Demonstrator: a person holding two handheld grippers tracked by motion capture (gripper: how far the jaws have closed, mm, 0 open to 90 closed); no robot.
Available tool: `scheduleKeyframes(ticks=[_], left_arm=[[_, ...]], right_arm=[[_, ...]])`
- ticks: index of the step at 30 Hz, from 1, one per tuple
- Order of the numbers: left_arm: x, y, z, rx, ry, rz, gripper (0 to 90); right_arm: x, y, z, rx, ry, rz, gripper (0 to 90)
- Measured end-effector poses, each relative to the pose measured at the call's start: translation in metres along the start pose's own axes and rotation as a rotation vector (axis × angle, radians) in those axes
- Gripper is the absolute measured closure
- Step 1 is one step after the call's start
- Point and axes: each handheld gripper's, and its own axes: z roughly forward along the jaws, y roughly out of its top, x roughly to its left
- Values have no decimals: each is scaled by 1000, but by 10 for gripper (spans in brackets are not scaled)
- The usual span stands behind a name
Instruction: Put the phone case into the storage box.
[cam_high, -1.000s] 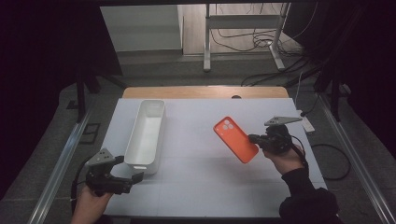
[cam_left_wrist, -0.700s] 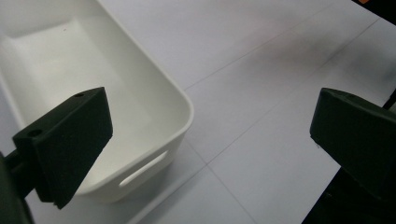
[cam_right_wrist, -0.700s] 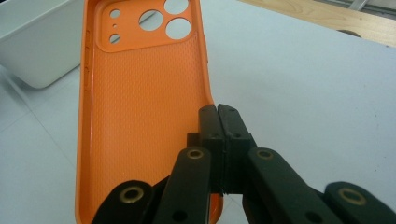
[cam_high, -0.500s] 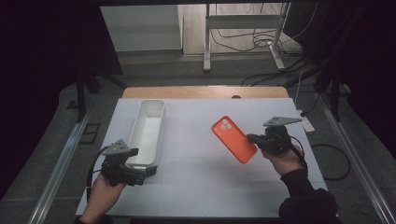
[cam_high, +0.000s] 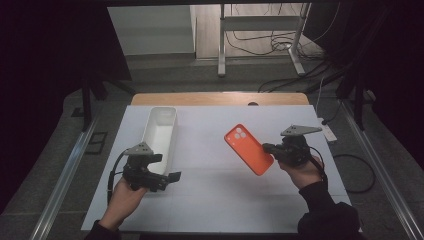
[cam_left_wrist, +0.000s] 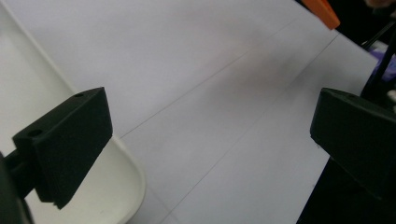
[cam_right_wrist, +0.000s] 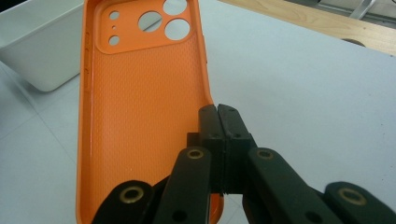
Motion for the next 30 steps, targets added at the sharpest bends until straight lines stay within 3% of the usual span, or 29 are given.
scheduleKeyframes(ticks=[3, 17, 30], left_arm=[[0, 5, 5, -11, -30, -20, 1], [-7, 25, 26, -10, -76, -8, 1], [-12, 41, 46, -9, -127, -29, 0]], right_arm=[[0, 0, 0, -3, 0, 0, 888], [5, 2, 0, -12, 6, -9, 887], [9, 4, 1, -26, 5, -12, 888]])
